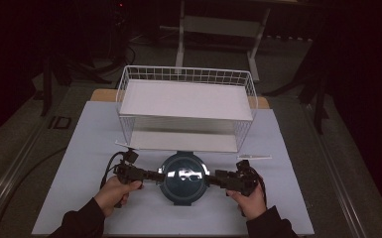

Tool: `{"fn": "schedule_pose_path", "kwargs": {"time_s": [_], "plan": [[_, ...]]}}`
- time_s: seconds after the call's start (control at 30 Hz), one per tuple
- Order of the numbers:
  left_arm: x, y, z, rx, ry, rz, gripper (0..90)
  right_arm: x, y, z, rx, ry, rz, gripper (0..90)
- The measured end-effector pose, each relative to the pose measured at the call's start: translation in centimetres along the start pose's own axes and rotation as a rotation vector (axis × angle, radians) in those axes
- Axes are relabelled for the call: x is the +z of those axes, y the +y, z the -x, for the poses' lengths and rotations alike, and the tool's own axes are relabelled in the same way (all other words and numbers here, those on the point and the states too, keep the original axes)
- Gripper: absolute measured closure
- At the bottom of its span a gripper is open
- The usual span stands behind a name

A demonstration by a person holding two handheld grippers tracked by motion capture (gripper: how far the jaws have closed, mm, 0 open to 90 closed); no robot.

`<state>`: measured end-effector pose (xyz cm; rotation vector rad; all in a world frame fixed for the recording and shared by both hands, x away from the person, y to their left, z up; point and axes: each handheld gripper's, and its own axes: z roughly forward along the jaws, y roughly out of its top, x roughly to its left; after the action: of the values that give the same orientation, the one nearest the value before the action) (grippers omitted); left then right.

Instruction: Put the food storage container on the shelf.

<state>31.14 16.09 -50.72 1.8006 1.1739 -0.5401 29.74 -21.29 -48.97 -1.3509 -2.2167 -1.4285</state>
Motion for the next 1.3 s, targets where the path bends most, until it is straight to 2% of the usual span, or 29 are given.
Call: {"fn": "schedule_pose_path", "kwargs": {"time_s": [0.07,0.1,0.17,0.2,0.37,0.6,0.8,1.0,1.3], "plan": [[0.0,-0.1,0.1,0.007,0.001,0.0,56.3,0.1,-0.1,0.1,0.008,0.008,-0.008,35.6],[-0.1,-0.2,0.1,0.018,0.0,-0.001,56.5,0.2,-0.2,0.4,0.032,0.033,-0.019,38.5],[-0.1,-0.3,0.1,0.023,-0.001,0.0,56.7,0.3,-0.2,0.4,0.038,0.043,-0.025,39.6],[-0.2,-0.3,0.2,0.033,-0.001,-0.002,56.8,0.4,-0.3,0.6,0.06,0.071,-0.037,41.9],[-0.1,-0.3,0.3,0.049,-0.003,0.001,57.2,0.7,-0.3,0.9,0.091,0.116,-0.053,47.3],[-0.1,-0.5,0.4,0.048,-0.004,0.006,57.4,1.1,-0.6,0.9,0.095,0.132,-0.078,55.9],[0.0,-0.7,0.5,0.033,0.009,0.03,57.0,1.2,-0.9,1.0,0.122,0.141,-0.065,55.9],[0.0,-0.8,0.4,0.01,0.015,0.042,56.1,1.4,-1.2,0.9,0.152,0.135,-0.024,55.7],[0.0,-1.1,1.3,0.019,0.046,0.065,56.4,1.1,-1.4,0.8,0.174,0.137,-0.03,57.0]]}}
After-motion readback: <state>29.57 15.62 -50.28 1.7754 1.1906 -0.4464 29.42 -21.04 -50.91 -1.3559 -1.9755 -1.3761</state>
